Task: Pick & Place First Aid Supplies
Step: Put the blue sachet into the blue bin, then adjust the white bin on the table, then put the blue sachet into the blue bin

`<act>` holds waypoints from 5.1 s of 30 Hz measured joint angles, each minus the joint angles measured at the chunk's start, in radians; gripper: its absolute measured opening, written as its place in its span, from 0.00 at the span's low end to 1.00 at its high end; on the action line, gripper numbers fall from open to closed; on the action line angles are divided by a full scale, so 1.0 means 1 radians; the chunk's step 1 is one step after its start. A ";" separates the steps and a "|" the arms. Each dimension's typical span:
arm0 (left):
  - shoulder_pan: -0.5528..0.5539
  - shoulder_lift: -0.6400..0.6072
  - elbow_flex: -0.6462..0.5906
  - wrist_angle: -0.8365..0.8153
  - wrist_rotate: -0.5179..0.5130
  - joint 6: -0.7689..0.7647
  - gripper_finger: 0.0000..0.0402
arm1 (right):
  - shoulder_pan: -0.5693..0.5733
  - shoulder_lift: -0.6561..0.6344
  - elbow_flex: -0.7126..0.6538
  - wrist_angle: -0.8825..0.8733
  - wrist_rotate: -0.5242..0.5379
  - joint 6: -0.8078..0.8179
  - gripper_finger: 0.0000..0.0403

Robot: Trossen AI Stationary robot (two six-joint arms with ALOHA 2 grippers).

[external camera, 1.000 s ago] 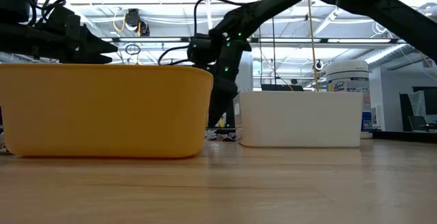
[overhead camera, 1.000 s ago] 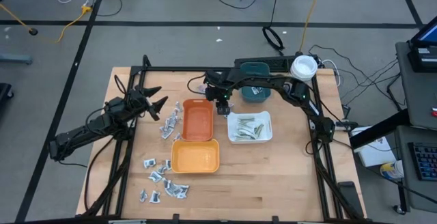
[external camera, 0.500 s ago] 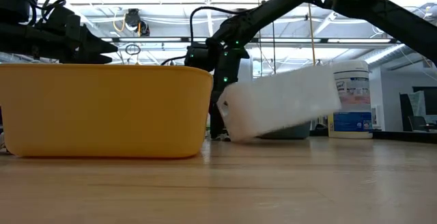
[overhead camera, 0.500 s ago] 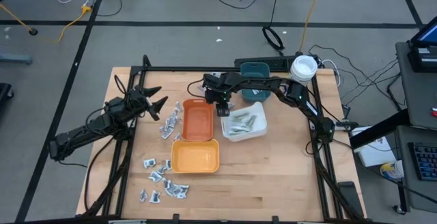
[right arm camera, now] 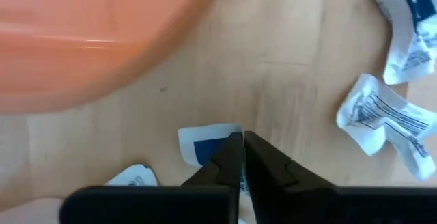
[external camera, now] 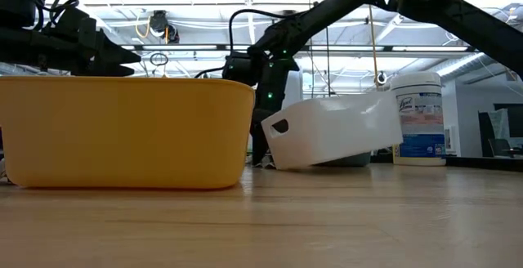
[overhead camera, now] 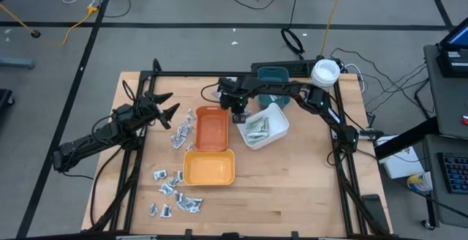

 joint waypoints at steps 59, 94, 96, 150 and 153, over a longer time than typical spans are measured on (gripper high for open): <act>0.000 0.000 0.000 0.000 0.000 0.001 0.77 | -0.352 -0.282 -0.259 -0.186 0.178 0.164 0.19; 0.000 0.000 0.000 0.000 0.000 0.000 0.77 | 0.040 -0.542 -0.644 0.147 -0.038 -0.180 0.53; 0.000 0.000 0.000 0.000 0.000 -0.001 0.77 | 0.047 -0.524 -0.644 0.119 -0.049 -0.154 0.53; 0.000 0.000 0.000 0.000 0.000 0.000 0.77 | 0.057 -0.603 -0.584 0.166 -0.024 -0.608 0.53; 0.000 0.000 0.000 0.000 0.000 0.001 0.77 | 0.040 -0.574 -0.584 0.225 -0.025 -0.610 0.53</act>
